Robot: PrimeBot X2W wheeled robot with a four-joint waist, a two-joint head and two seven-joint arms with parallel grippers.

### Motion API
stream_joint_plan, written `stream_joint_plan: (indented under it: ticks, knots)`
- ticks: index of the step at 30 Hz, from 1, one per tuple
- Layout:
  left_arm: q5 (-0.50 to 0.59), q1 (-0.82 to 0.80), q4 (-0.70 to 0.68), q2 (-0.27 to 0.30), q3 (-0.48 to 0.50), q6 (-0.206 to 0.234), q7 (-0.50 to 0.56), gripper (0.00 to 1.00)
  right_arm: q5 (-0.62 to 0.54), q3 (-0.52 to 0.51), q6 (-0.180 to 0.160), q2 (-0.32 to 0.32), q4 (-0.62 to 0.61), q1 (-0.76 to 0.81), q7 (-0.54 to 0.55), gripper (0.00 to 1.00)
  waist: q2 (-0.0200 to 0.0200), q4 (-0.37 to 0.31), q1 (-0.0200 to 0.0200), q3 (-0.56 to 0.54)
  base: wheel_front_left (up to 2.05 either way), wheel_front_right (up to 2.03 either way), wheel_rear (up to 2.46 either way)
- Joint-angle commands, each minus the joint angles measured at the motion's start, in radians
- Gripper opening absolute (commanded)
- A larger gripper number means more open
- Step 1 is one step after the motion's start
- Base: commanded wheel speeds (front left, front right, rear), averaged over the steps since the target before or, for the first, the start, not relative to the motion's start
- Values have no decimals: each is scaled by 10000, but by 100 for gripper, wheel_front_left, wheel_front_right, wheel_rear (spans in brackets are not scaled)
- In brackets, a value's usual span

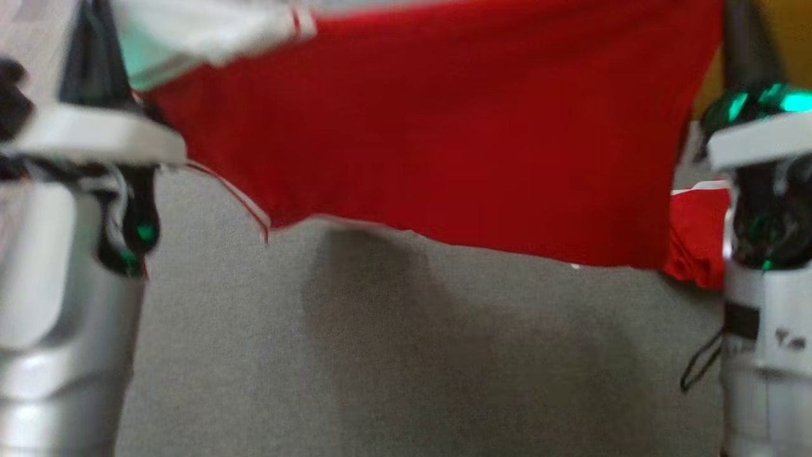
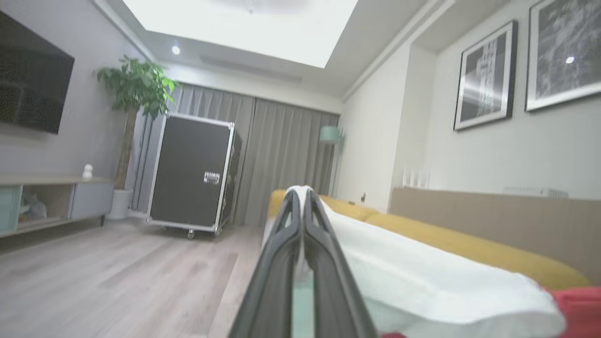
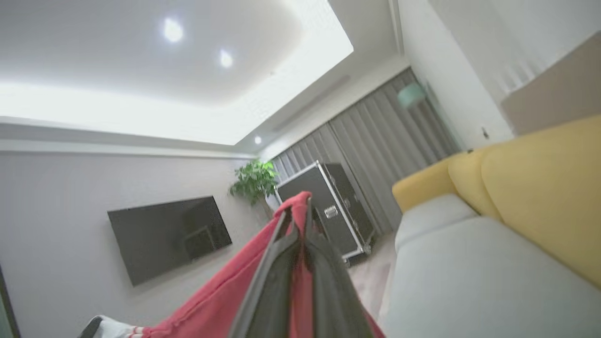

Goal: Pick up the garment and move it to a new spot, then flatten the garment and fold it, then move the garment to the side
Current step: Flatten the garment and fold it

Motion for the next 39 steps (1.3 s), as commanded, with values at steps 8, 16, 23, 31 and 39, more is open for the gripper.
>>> stream_joint_plan:
  ticks: [8, 16, 23, 31, 39]
  knots:
    - [41, -1786, -1155, 422, 851, 286, -491, 0, -731, 563, -7, 51, -440, -1404, -306, 0, 0, 22, 0, -11, 0, 0, 0]
    - [-90, -1709, -1681, 780, 908, 299, 72, 0, -1537, 580, -7, -80, -529, -1244, 540, 0, 0, -30, 0, 824, 0, 0, 0]
    - [301, -3492, 631, 1256, 391, -507, 111, 0, -1898, 1156, -7, -594, 2109, -3543, 109, 0, 0, -163, 0, 2724, 0, 0, 0]
    - [712, -7350, 3788, 949, 335, -1038, -1725, 0, -2812, 2080, -7, -1053, 6587, -7652, -3108, 0, 0, 116, 0, 4074, 0, 0, 0]
    - [773, -7705, 5517, 342, 65, -1601, -2698, 0, -2458, 2458, -7, -1140, 9131, -8025, -4616, 0, 0, 486, 0, 4244, 0, 0, 0]
